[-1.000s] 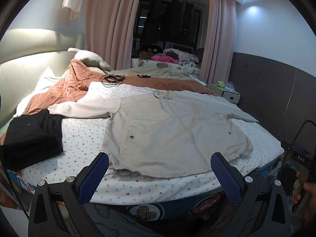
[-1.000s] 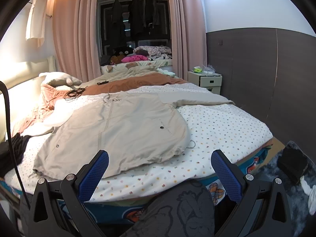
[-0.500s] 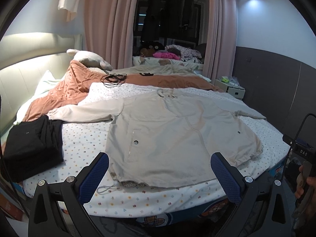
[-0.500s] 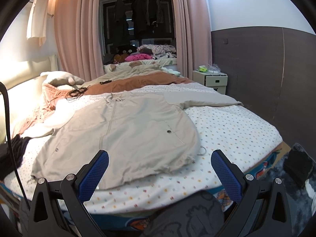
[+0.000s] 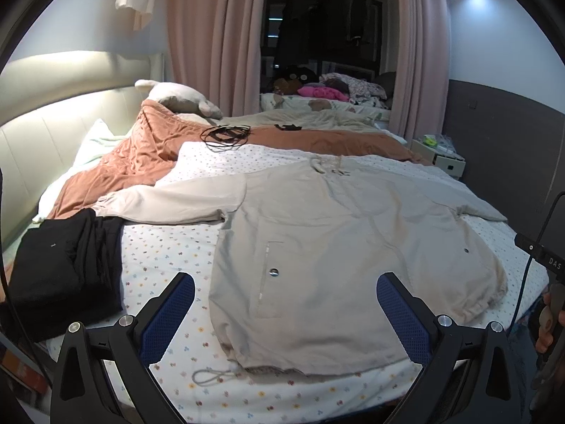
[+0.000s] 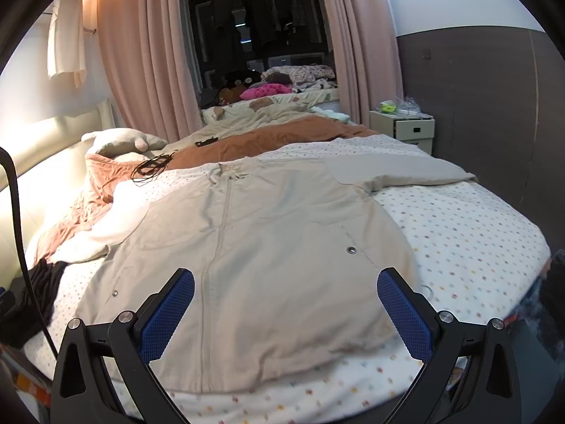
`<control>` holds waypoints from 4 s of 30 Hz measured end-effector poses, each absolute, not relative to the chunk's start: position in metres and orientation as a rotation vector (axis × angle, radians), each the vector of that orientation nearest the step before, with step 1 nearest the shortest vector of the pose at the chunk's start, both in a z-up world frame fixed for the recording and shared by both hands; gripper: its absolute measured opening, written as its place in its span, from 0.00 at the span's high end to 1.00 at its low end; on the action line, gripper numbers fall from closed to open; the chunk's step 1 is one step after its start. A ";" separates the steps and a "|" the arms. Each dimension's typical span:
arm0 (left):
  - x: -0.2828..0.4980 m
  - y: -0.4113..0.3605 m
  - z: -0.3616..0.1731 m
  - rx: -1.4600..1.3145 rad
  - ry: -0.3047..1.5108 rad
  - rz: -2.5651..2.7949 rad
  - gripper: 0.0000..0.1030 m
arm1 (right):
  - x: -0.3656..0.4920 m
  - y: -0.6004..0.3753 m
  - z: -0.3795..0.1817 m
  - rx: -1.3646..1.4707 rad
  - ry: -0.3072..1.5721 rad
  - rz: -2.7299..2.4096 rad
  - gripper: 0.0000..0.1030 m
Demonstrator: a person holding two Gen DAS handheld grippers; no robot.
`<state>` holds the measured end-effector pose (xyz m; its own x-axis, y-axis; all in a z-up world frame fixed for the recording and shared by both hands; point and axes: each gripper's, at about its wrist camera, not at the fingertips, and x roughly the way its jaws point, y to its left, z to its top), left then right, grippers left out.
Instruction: Fold large clothes
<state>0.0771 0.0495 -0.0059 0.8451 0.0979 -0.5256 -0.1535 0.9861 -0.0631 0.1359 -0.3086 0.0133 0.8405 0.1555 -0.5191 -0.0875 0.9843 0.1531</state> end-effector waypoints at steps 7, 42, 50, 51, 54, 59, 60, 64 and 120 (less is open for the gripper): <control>0.111 0.080 -0.010 -0.149 0.578 0.182 0.00 | 0.170 -0.287 0.009 0.098 0.573 0.153 0.00; 0.244 0.271 -0.014 -0.382 0.701 0.476 0.18 | 0.345 -0.173 0.008 0.062 0.737 0.385 0.00; 0.290 0.327 -0.035 -0.487 0.806 0.546 0.34 | 0.375 -0.140 -0.007 0.095 0.765 0.462 0.09; 0.295 0.334 -0.040 -0.508 0.826 0.556 0.35 | 0.378 -0.135 -0.010 0.102 0.771 0.473 0.12; 0.310 0.352 -0.054 -0.546 0.884 0.587 0.45 | 0.385 -0.125 -0.018 0.124 0.782 0.500 0.13; 0.333 0.374 -0.070 -0.562 0.946 0.638 0.45 | 0.398 -0.108 -0.038 0.158 0.812 0.547 0.28; 0.338 0.379 -0.074 -0.566 0.960 0.648 0.45 | 0.403 -0.103 -0.044 0.160 0.833 0.553 0.31; 0.353 0.399 -0.092 -0.597 1.002 0.681 0.45 | 0.419 -0.091 -0.066 0.163 0.888 0.548 0.33; 0.364 0.315 0.054 -0.558 0.582 0.110 0.98 | 0.400 0.148 -0.164 0.284 1.196 0.864 0.86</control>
